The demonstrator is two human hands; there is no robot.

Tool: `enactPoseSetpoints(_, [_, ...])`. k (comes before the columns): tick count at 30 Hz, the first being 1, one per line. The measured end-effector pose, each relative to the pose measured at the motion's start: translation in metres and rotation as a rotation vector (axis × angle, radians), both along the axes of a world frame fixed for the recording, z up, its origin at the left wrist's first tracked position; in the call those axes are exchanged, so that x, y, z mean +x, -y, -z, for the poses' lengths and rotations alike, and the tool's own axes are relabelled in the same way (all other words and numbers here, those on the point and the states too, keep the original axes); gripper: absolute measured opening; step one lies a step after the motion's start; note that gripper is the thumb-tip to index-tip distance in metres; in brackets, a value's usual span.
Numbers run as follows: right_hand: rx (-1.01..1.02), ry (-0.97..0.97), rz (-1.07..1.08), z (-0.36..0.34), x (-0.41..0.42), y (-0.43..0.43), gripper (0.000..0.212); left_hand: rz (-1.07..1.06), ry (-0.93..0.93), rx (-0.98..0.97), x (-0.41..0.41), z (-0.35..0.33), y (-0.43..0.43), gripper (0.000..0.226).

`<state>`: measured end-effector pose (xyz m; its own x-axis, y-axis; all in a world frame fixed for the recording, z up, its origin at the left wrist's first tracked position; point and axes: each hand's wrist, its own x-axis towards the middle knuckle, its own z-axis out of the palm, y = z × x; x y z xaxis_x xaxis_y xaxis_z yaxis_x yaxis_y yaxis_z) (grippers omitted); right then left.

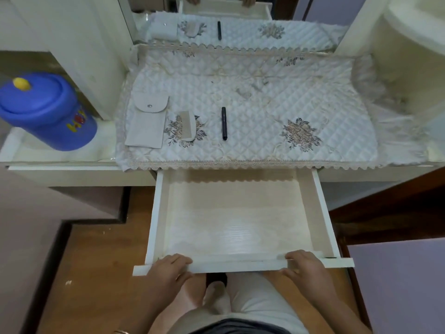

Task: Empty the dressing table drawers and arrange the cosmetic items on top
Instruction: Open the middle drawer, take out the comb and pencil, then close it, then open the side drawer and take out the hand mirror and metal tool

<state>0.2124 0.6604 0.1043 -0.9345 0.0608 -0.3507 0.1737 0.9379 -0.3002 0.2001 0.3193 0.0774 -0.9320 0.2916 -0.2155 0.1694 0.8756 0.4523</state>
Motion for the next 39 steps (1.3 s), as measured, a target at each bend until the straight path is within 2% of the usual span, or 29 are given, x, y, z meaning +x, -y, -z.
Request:
enactPoseSetpoints(3, [0.087, -0.042, -0.044, 0.004, -0.033, -0.001, 0.042, -0.036, 0.010, 0.003, -0.031, -0.005, -0.008, 0.041])
enactPoseSetpoints(6, [0.138, -0.151, -0.128, 0.002, -0.072, 0.000, 0.050, -0.106, 0.010, -0.040, -0.068, -0.008, -0.017, 0.031])
enactPoseSetpoints(8, [0.175, -0.237, -0.183, -0.002, -0.101, 0.000, 0.068, -0.145, -0.023, -0.088, -0.093, -0.009, -0.022, 0.035])
enactPoseSetpoints(11, [0.245, -0.314, -0.211, -0.004, -0.144, 0.000, 0.095, -0.202, -0.083, -0.162, -0.129, -0.011, -0.028, 0.065])
enactPoseSetpoints(14, [0.271, -0.388, -0.235, -0.002, -0.180, -0.003, 0.105, -0.232, -0.185, -0.189, -0.161, -0.020, -0.036, 0.093])
enactPoseSetpoints(18, [0.273, -0.451, -0.303, 0.004, -0.212, -0.009, 0.094, -0.199, -0.286, -0.236, -0.192, -0.017, -0.037, 0.099])
enactPoseSetpoints(22, [0.224, -0.536, -0.279, 0.015, -0.224, -0.012, 0.067, -0.264, -0.296, -0.206, -0.206, -0.014, -0.038, 0.080])
enactPoseSetpoints(25, [0.206, -0.567, -0.241, 0.018, -0.230, -0.012, 0.035, -0.338, -0.334, -0.196, -0.209, -0.012, -0.043, 0.062])
enactPoseSetpoints(26, [0.193, -0.554, -0.230, 0.017, -0.231, -0.011, 0.033, -0.355, -0.340, -0.209, -0.210, -0.012, -0.044, 0.056])
enactPoseSetpoints(29, [0.168, -0.525, -0.182, 0.016, -0.232, -0.007, 0.030, -0.437, -0.292, -0.225, -0.215, -0.014, -0.047, 0.051])
enactPoseSetpoints(32, [0.157, -0.433, -0.145, 0.017, -0.230, -0.002, 0.049, -0.512, -0.191, -0.194, -0.217, -0.019, -0.054, 0.061])
enactPoseSetpoints(35, [0.158, -0.381, -0.112, 0.008, -0.230, 0.001, 0.054, -0.493, -0.160, -0.142, -0.212, -0.025, -0.058, 0.058])
enactPoseSetpoints(39, [0.151, -0.386, -0.123, -0.011, -0.211, -0.001, 0.046, -0.376, -0.147, -0.104, -0.187, -0.029, -0.055, 0.051])
